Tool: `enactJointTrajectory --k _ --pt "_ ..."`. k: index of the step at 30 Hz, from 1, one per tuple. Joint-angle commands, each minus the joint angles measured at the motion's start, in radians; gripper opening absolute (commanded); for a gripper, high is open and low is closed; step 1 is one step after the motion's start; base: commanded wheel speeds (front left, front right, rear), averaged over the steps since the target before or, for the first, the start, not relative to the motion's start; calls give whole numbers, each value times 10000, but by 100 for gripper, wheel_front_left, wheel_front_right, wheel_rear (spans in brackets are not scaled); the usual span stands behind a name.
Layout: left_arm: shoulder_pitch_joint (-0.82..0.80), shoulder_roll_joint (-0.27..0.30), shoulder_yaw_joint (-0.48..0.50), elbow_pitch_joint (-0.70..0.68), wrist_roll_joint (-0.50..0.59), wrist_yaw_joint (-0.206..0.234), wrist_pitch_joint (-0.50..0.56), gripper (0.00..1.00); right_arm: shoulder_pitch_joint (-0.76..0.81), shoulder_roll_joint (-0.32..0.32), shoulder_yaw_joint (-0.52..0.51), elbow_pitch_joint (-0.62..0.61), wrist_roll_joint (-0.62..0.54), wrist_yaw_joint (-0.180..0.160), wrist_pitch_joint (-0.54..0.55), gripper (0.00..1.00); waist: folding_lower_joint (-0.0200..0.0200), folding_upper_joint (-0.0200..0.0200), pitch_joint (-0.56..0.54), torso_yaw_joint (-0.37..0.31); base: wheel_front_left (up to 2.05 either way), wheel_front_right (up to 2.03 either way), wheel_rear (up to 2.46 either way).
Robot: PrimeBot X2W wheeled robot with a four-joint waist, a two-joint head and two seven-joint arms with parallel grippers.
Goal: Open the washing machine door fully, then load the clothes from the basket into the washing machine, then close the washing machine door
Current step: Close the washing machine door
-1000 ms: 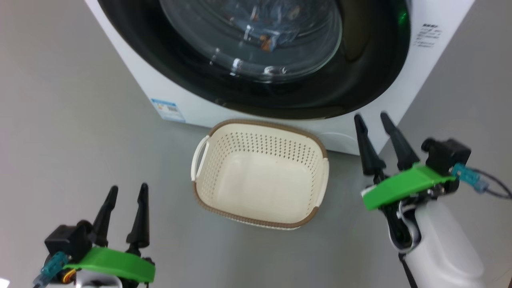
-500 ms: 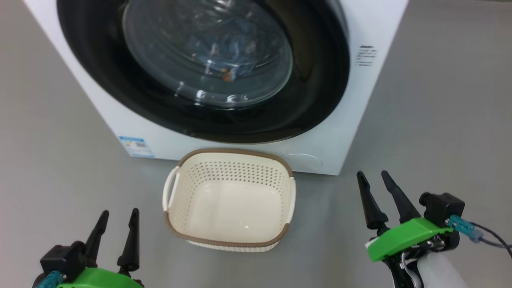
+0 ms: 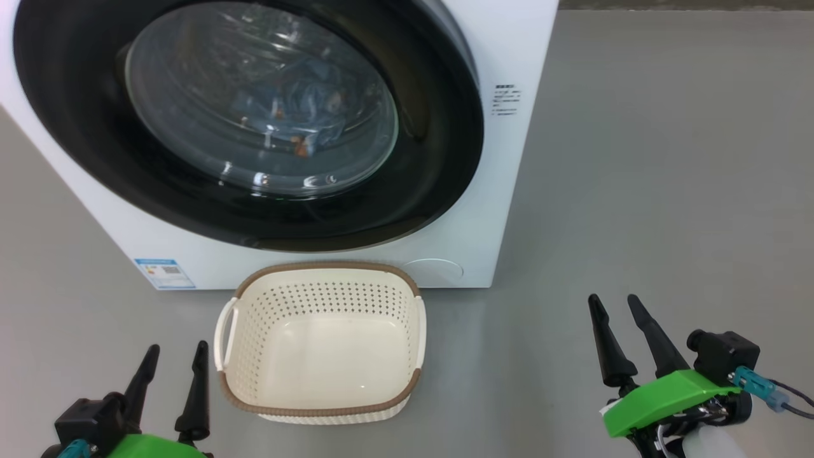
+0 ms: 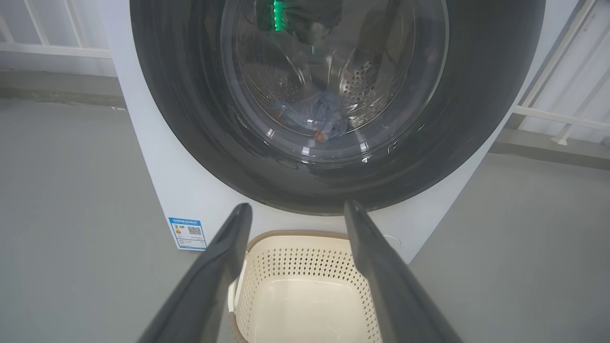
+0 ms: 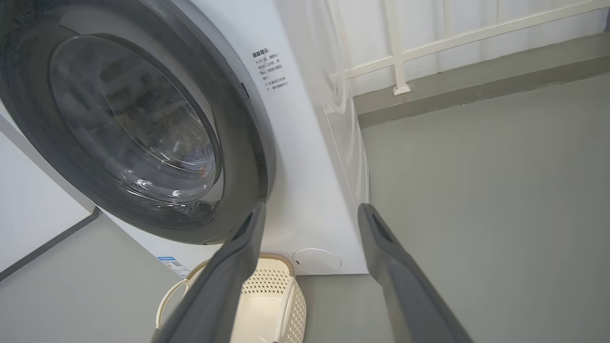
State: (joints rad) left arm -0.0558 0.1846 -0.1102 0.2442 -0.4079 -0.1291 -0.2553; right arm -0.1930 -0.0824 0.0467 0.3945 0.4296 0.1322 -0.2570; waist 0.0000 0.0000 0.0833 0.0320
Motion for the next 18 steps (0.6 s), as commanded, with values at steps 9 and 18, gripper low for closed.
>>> enactJointTrajectory --k 9,18 --pt "-65 286 628 -199 255 -16 -65 100 341 -71 10 -370 -93 -15 -48 100 0 0 -66 -416 0 0 0" --pt "-42 181 925 -224 496 -16 -65 100 529 -27 -208 -460 -131 -15 -48 100 0 0 -53 -532 0 0 0"
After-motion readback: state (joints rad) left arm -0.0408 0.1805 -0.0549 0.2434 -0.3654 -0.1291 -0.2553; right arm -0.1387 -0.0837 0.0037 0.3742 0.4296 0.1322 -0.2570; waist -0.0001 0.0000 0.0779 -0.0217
